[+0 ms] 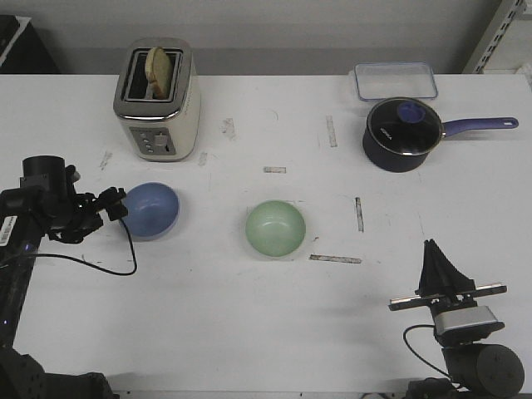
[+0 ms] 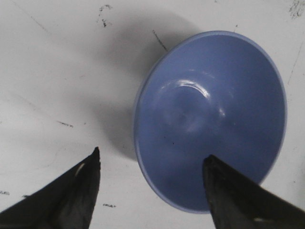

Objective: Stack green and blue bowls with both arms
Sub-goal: 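Reach the left gripper to the light blue bowl's rim and grip it, then lift the blue bowl and carry it over the green bowl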

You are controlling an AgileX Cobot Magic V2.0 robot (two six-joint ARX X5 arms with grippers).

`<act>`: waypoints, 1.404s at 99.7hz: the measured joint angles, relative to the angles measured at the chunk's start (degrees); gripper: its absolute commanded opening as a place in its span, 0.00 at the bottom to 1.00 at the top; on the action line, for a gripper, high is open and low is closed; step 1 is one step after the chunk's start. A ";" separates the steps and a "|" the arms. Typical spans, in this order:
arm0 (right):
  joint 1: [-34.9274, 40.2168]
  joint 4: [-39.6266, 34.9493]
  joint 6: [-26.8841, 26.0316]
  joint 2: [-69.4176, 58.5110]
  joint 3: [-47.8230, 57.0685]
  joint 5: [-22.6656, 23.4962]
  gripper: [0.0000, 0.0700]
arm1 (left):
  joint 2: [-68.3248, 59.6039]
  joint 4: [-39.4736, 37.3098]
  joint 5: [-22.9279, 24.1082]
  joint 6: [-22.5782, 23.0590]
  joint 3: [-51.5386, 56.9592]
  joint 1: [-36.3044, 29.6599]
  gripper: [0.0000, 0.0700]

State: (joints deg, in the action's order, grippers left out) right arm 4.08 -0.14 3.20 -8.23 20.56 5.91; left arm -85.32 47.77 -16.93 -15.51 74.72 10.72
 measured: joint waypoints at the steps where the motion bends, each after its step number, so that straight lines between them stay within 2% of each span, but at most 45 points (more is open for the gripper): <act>1: 0.00 0.00 0.00 0.00 0.00 0.00 0.01 | -0.17 -0.22 -0.02 0.07 0.00 0.00 0.62; 36: 0.00 0.00 0.00 0.00 0.00 0.00 0.01 | -9.33 -4.07 -0.02 1.44 0.00 -0.68 0.60; 40: 0.00 0.00 0.00 0.00 0.00 0.00 0.01 | -10.05 -4.11 -0.02 1.46 0.00 -1.01 0.54; 46: 0.00 0.00 0.00 0.00 0.00 0.00 0.01 | -10.88 -4.22 -0.02 1.62 0.00 -1.60 0.37; 58: 0.00 0.00 0.00 0.00 0.00 0.00 0.01 | -12.00 -4.28 -0.04 1.73 0.00 -2.60 0.11; 66: 0.00 0.00 0.00 0.00 0.00 0.00 0.01 | -12.46 -4.35 -0.02 1.92 0.00 -2.91 0.00; 85: 0.00 0.00 0.00 0.00 0.00 0.00 0.01 | -12.46 -3.54 0.09 2.08 0.44 -3.45 0.00; 107: 0.00 0.00 0.00 0.00 0.00 0.00 0.01 | -10.78 3.30 0.13 2.08 8.22 -6.88 0.00; 122: 0.00 0.00 0.00 0.00 0.00 0.00 0.01 | -10.49 4.09 0.13 2.08 14.08 -12.57 0.00; 140: 0.00 0.00 0.00 0.00 0.00 0.00 0.01 | -10.49 2.29 0.11 0.46 14.93 -21.97 0.00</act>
State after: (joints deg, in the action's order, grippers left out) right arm 4.08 -0.14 3.20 -8.23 20.56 5.91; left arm -95.81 50.06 -16.82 -15.05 89.65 -11.25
